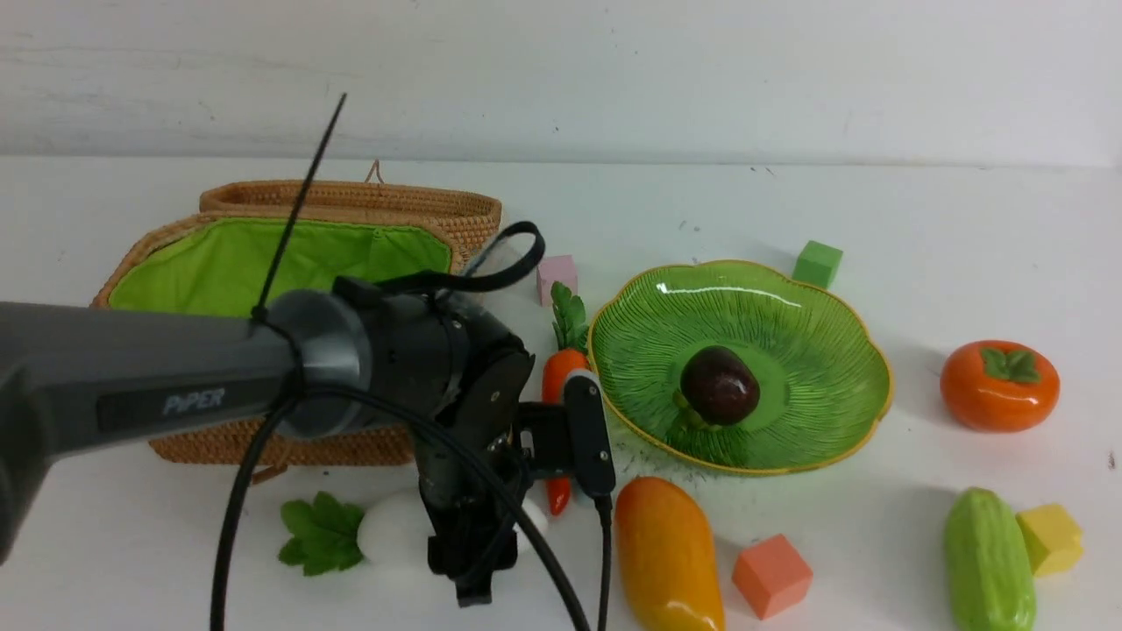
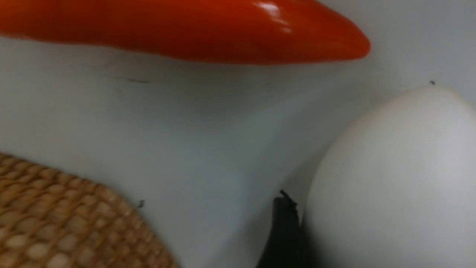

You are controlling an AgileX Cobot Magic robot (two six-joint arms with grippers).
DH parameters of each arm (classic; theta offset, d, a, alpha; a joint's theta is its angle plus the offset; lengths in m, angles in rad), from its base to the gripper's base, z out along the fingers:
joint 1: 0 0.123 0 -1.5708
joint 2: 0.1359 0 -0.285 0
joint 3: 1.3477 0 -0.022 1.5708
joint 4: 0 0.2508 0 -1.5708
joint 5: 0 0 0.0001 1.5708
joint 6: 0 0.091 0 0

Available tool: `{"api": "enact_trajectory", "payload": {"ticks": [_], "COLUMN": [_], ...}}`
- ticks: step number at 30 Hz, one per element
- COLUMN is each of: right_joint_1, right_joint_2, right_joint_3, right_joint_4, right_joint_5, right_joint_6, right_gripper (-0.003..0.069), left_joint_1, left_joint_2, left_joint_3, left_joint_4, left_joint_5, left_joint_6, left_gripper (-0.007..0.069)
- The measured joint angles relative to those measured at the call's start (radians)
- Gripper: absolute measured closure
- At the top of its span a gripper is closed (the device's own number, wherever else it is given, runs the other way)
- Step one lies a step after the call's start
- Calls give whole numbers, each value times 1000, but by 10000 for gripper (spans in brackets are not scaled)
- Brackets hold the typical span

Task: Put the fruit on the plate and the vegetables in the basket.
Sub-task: Take a daikon with your left arm and place it on the basket on the left.

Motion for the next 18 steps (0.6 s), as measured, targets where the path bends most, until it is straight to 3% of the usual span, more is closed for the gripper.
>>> {"api": "enact_trajectory", "payload": {"ticks": [7, 13, 18], "right_joint_1": [0, 0, 0], "right_joint_2": [0, 0, 1], "right_joint_3": [0, 0, 1], "right_joint_4": [5, 7, 8], "right_joint_5": [0, -43, -164], "right_joint_6": [0, 0, -3], "right_gripper": [559, 553, 552], "left_joint_1": [0, 0, 0], "left_joint_2": [-32, -245, -429], "left_joint_3": [0, 0, 0], "left_joint_4": [-88, -223, -159], "left_joint_5": [86, 215, 202], "left_joint_6": [0, -2, -5], "left_gripper": [155, 155, 155]}}
